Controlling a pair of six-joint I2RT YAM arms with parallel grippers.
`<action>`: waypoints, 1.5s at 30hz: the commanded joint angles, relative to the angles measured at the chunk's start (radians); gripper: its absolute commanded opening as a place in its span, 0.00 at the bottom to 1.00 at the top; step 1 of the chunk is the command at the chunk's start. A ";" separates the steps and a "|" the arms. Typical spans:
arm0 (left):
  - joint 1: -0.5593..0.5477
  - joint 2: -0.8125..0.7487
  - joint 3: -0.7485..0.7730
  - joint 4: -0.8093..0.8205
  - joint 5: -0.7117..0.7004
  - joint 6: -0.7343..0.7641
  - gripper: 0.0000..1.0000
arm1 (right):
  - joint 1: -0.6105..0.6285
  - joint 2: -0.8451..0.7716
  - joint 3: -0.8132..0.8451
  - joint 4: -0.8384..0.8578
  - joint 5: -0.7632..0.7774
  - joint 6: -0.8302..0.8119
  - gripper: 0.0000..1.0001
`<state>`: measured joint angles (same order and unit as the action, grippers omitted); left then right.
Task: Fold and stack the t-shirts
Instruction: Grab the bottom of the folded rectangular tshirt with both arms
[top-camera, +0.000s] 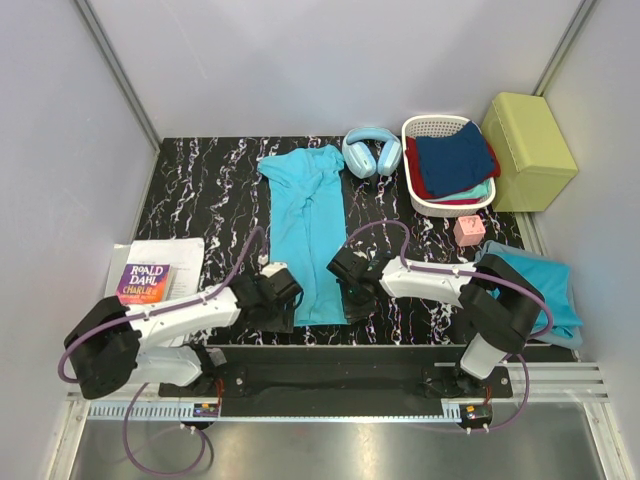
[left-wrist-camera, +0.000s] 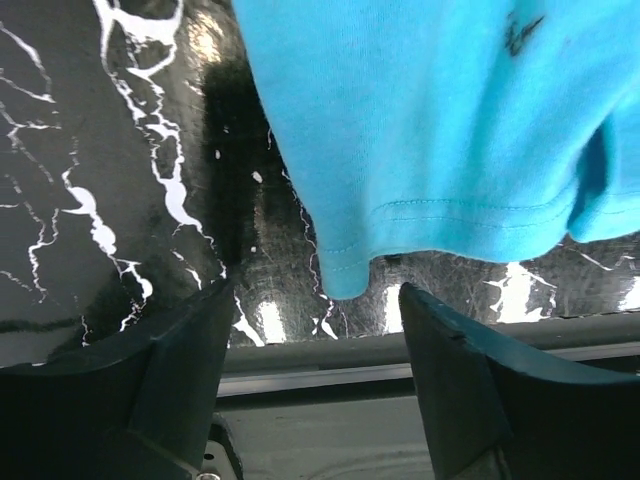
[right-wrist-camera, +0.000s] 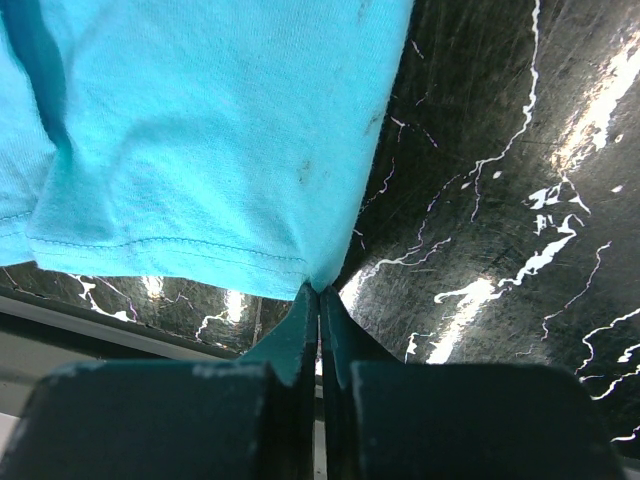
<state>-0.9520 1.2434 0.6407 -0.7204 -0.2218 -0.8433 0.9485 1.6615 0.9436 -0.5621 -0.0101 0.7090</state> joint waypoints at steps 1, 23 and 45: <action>-0.005 -0.059 0.071 -0.024 -0.073 -0.019 0.67 | 0.018 0.014 -0.014 -0.041 0.015 0.000 0.00; -0.005 0.014 0.040 0.042 -0.131 -0.054 0.38 | 0.021 0.017 -0.022 -0.030 0.015 0.001 0.00; -0.005 -0.024 0.040 0.023 -0.116 -0.072 0.24 | 0.021 0.021 -0.019 -0.036 0.022 -0.019 0.00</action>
<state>-0.9520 1.2762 0.6617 -0.6792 -0.3191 -0.8917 0.9497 1.6619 0.9432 -0.5613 -0.0093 0.7048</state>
